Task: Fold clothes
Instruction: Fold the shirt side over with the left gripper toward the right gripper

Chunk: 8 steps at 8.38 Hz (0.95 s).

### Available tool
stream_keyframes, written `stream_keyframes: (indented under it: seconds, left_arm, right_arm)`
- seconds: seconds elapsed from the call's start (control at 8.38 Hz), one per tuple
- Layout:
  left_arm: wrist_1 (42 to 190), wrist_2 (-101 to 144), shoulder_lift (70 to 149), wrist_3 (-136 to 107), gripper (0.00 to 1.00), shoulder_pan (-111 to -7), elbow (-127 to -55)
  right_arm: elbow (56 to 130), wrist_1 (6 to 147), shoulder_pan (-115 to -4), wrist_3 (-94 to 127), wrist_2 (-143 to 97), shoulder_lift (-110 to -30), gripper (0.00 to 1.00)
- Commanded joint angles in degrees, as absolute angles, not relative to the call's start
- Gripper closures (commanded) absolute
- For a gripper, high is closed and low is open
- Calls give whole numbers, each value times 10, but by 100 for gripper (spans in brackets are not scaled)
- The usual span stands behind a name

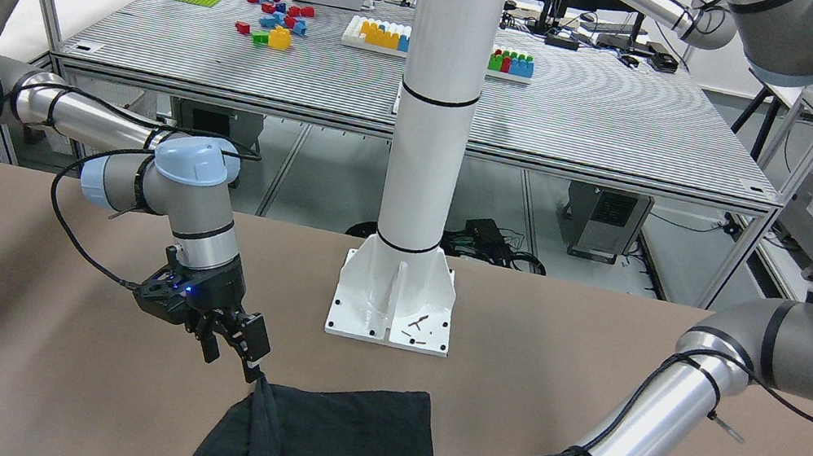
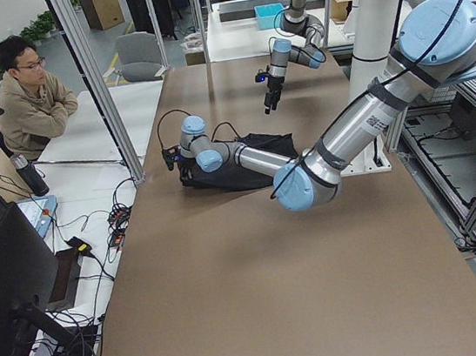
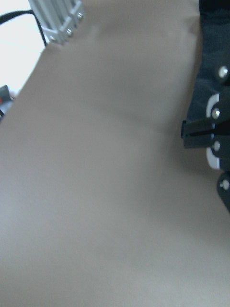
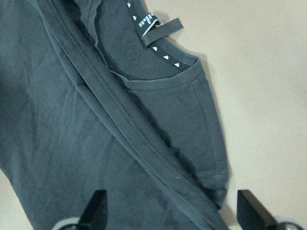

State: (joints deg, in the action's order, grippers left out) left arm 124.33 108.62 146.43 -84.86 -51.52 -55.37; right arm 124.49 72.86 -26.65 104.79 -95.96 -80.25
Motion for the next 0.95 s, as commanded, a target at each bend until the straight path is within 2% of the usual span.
stream_keyframes:
  seconds: [0.0, 0.12, 0.24, 0.48, 0.84]
  left_arm:
    - [1269, 1036, 1579, -843, 100, -526, -414]
    - [1269, 1034, 1579, -843, 67, -526, -414]
    - [1270, 1034, 1578, -839, 1, -526, -417]
    - [1270, 1034, 1572, -839, 0, -525, -427]
    - [1266, 1034, 1485, -839, 0, -533, -552]
  right_arm:
    - [1244, 729, -271, 1045, -960, -803, 5]
    - [1239, 729, -272, 1041, -960, -803, 5]
    - [1234, 729, -274, 1039, -959, -803, 5]
    - [1218, 736, -274, 1037, -945, -777, 5]
    - [1114, 858, -269, 909, -937, -614, 7]
